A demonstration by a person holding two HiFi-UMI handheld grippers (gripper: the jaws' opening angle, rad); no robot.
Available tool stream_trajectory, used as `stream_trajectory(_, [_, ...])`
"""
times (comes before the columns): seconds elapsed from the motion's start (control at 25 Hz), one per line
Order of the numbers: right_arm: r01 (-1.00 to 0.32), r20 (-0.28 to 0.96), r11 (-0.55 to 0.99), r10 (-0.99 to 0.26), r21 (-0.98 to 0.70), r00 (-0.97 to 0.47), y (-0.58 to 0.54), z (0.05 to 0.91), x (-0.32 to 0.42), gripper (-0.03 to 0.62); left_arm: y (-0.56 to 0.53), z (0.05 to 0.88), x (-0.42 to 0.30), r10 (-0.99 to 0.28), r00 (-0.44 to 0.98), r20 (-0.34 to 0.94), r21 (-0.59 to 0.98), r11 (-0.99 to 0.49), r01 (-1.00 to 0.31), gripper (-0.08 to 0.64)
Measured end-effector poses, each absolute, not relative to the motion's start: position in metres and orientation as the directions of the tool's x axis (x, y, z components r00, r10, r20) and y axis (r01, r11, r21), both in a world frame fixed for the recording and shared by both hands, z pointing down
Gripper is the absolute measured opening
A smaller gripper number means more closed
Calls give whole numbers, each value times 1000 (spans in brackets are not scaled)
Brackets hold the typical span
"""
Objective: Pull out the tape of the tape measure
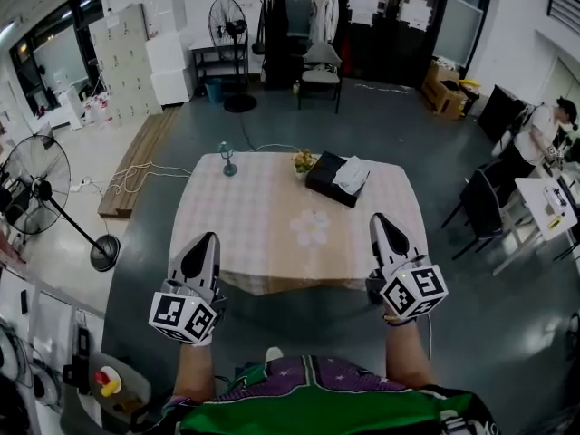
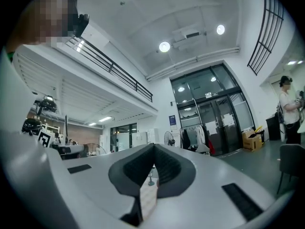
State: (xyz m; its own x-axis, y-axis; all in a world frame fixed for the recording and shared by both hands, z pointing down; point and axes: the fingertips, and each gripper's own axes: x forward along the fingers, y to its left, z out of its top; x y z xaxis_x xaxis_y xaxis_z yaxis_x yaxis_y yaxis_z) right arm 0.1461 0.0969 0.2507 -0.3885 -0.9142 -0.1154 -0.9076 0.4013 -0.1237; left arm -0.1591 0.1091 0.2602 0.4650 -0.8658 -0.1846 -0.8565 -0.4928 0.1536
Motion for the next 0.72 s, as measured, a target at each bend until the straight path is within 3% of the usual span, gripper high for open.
stream_trajectory(0.28, [-927,-108,357,-932,-110,-346,51,260,121,6,44,276,-179,-841,511,-178,163,-537,-828,21])
stream_trajectory(0.72, [-939,-80,328,-944,-107,-320,-41,263,153,8,-64,271,-138,-817,552,-166,177,-576,-798,21])
